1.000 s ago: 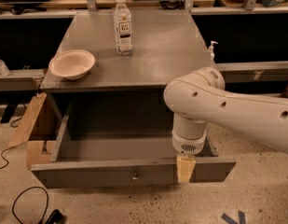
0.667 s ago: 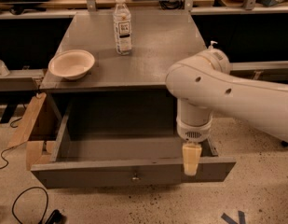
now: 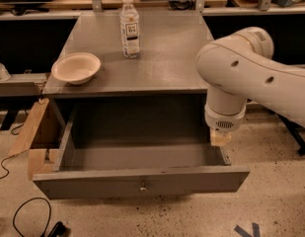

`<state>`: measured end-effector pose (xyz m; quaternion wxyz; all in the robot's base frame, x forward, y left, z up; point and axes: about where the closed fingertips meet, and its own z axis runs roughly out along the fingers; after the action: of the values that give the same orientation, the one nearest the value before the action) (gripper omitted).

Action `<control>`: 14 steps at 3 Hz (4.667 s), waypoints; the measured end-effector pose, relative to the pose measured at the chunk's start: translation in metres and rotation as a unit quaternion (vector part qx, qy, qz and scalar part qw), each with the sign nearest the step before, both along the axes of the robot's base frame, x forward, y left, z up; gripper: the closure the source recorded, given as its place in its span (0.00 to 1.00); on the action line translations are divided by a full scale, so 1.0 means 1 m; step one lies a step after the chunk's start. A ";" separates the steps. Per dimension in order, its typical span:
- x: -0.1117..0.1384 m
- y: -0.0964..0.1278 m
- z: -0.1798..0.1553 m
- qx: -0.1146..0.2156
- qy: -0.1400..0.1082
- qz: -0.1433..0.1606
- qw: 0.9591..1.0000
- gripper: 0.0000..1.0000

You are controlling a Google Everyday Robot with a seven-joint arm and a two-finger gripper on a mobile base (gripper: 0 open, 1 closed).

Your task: Open top drawer

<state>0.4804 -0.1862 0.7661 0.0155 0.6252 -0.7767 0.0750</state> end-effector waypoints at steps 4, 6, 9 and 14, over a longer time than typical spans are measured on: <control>0.048 -0.033 -0.073 0.121 -0.128 0.053 0.983 1.00; 0.048 -0.022 -0.090 0.131 -0.119 0.062 0.982 1.00; 0.017 0.018 -0.153 0.174 -0.065 0.072 0.980 1.00; -0.038 0.020 -0.127 0.154 -0.035 0.045 0.986 0.51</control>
Offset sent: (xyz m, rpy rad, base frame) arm 0.0643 -0.0377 -0.0948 0.3201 -0.2910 0.1282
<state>0.4427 -0.1667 0.6389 -0.1113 0.6514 -0.7502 -0.0227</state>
